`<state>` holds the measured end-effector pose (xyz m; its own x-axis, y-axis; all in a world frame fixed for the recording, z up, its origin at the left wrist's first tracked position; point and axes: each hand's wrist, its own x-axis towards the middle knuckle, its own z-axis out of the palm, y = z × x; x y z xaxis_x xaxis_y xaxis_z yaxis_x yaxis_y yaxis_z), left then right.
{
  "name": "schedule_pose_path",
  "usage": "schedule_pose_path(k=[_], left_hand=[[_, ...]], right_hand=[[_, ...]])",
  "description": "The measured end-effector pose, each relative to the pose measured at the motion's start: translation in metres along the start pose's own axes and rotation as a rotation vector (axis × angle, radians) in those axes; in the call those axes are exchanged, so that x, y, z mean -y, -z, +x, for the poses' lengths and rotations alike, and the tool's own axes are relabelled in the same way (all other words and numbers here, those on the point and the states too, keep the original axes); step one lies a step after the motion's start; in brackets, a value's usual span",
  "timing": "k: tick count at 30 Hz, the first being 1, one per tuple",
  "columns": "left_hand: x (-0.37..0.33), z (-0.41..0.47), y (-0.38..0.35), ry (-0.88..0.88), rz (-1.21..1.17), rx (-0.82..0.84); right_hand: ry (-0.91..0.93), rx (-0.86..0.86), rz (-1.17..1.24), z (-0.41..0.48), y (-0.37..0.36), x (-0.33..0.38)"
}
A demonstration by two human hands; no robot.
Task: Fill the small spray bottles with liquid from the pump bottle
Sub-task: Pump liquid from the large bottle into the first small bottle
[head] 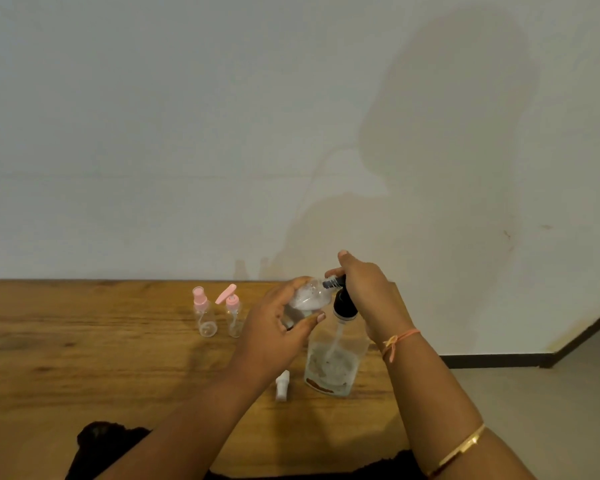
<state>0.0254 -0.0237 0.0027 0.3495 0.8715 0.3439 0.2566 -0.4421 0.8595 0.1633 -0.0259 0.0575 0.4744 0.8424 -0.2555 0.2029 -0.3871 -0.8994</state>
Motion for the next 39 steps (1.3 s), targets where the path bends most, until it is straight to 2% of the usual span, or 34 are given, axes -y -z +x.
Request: schedule_pose_path(k=[7, 13, 22, 26, 32, 39], left_hand=[[0.0, -0.001, 0.002, 0.005, 0.003, 0.038], [0.002, 0.001, 0.001, 0.011, -0.007, 0.008], [0.003, -0.003, -0.001, 0.015, 0.008, 0.028], [0.0, -0.003, -0.001, -0.003, -0.031, -0.002], [-0.001, -0.001, -0.001, -0.031, -0.042, -0.025], [0.006, -0.006, -0.002, 0.042, -0.029, 0.018]], right_hand=[[-0.015, -0.046, 0.022, 0.006, -0.004, -0.012], [0.111, 0.001, 0.029, 0.002, 0.004, -0.004], [0.038, -0.012, -0.04, 0.0, -0.001, -0.012], [0.077, -0.068, -0.068, -0.002, 0.0, -0.01], [0.094, -0.047, -0.039, 0.001, 0.001, -0.005], [0.049, -0.039, -0.061, -0.002, 0.002, -0.013]])
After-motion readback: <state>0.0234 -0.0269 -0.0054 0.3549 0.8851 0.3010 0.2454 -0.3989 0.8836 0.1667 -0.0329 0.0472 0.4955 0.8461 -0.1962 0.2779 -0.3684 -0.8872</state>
